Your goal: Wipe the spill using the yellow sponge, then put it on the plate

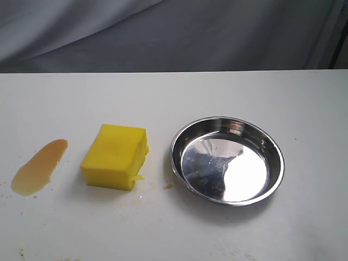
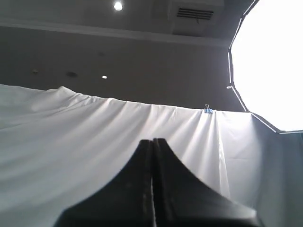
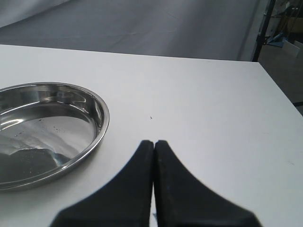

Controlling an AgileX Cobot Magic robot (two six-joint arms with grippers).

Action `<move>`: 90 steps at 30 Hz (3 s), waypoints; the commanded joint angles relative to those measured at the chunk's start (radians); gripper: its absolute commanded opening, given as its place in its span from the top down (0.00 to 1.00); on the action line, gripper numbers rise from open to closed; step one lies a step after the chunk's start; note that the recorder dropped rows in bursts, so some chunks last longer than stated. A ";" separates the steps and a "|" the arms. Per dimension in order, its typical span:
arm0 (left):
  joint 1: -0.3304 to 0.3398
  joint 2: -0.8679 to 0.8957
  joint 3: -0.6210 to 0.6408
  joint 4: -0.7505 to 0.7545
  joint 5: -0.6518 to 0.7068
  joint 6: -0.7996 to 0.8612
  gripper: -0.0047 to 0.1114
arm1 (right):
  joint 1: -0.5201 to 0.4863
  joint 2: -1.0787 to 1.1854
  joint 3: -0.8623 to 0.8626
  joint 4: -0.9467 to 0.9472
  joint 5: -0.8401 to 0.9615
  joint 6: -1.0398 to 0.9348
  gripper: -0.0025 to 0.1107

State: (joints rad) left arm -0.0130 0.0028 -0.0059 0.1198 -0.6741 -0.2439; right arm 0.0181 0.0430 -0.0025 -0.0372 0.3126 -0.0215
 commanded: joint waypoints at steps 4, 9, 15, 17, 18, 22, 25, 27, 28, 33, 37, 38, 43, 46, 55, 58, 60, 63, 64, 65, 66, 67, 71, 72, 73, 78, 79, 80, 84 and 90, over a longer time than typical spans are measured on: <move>0.003 0.123 -0.230 -0.035 -0.001 -0.025 0.96 | -0.007 -0.004 0.002 0.004 -0.004 0.004 0.98; 0.003 0.395 -0.481 -0.011 0.001 -0.023 0.96 | -0.007 -0.004 0.002 0.004 -0.004 0.004 0.98; 0.003 0.740 -0.791 0.223 0.191 -0.290 0.96 | -0.007 -0.004 0.002 0.004 -0.004 0.004 0.98; 0.003 0.849 -0.880 0.356 0.282 -0.465 0.96 | -0.007 -0.004 0.002 0.004 -0.004 0.004 0.98; 0.003 0.892 -0.909 0.421 0.306 -0.531 0.96 | -0.007 -0.004 0.002 0.004 -0.004 0.004 0.98; 0.003 1.082 -1.005 0.874 0.330 -0.819 0.96 | -0.007 -0.004 0.002 0.004 -0.004 0.004 0.98; 0.003 1.194 -1.046 1.149 0.266 -1.074 0.96 | -0.007 -0.004 0.002 0.004 -0.004 0.004 0.98; 0.003 1.266 -1.074 1.280 0.189 -1.206 0.96 | -0.007 -0.004 0.002 0.004 -0.004 0.004 0.98; 0.003 1.314 -1.095 1.374 0.149 -1.268 0.96 | -0.007 -0.004 0.002 0.004 -0.004 0.004 0.98; 0.003 1.477 -1.164 1.625 0.039 -1.554 0.96 | -0.007 -0.004 0.002 0.004 -0.004 0.004 0.98; 0.003 1.549 -1.162 1.625 -0.013 -1.553 0.96 | -0.007 -0.004 0.002 0.004 -0.004 0.004 0.98; 0.003 1.556 -1.162 1.625 -0.013 -1.553 0.96 | -0.007 -0.004 0.002 0.004 -0.004 0.004 0.98; 0.003 1.560 -1.162 1.625 -0.006 -1.507 0.96 | -0.007 -0.004 0.002 0.004 -0.004 0.004 0.98; 0.003 1.560 -1.162 1.604 -0.006 -1.478 0.96 | -0.007 -0.004 0.002 0.004 -0.004 0.004 0.98; 0.003 1.560 -1.162 1.557 -0.006 -1.476 0.96 | -0.007 -0.004 0.002 0.004 -0.004 0.004 0.98; 0.003 1.560 -1.162 1.557 -0.006 -1.476 0.96 | -0.007 -0.004 0.002 0.004 -0.004 0.004 0.98; 0.003 1.560 -1.162 1.557 -0.006 -1.476 0.96 | -0.007 -0.004 0.002 0.004 -0.004 0.004 0.98; 0.003 1.560 -1.162 1.562 -0.038 -1.476 0.96 | -0.007 -0.004 0.002 0.004 -0.004 0.004 0.98; 0.003 1.560 -1.162 1.565 -0.064 -1.462 0.96 | -0.007 -0.004 0.002 0.004 -0.004 0.004 0.98; 0.003 1.560 -1.162 1.565 -0.101 -1.423 0.96 | -0.007 -0.004 0.002 0.004 -0.004 0.004 0.98; 0.003 1.560 -1.162 1.565 -0.135 -1.383 0.96 | -0.007 -0.004 0.002 0.004 -0.004 0.004 0.98; 0.003 1.560 -1.162 1.565 -0.187 -1.330 0.96 | -0.007 -0.004 0.002 0.004 -0.004 0.004 0.98; -0.009 1.560 -1.162 1.594 -0.301 -1.245 0.96 | -0.007 -0.004 0.002 0.004 -0.004 0.004 0.98; -0.019 1.560 -1.162 1.625 -0.280 -1.269 0.96 | -0.007 -0.004 0.002 0.004 -0.004 0.004 0.98; -0.030 1.560 -1.162 1.625 -0.254 -1.290 0.96 | -0.007 -0.004 0.002 0.004 -0.004 0.004 0.98; -0.110 1.560 -1.113 1.625 -0.117 -1.341 0.96 | -0.007 -0.004 0.002 0.004 -0.004 0.004 0.98; -0.126 1.560 -1.110 1.625 -0.084 -1.347 0.96 | -0.007 -0.004 0.002 0.004 -0.004 0.004 0.98; -0.147 1.560 -1.105 1.625 -0.055 -1.350 0.96 | -0.007 -0.004 0.002 0.004 -0.004 0.004 0.98; -0.215 1.560 -1.089 1.625 0.060 -1.355 0.96 | -0.007 -0.004 0.002 0.004 -0.004 0.004 0.98; -0.230 1.562 -1.087 1.625 0.098 -1.497 0.96 | -0.007 -0.004 0.002 0.004 -0.004 0.004 0.98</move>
State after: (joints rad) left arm -0.2354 1.5655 -1.0984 1.7523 -0.6120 -1.6487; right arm 0.0181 0.0430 -0.0025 -0.0372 0.3126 -0.0215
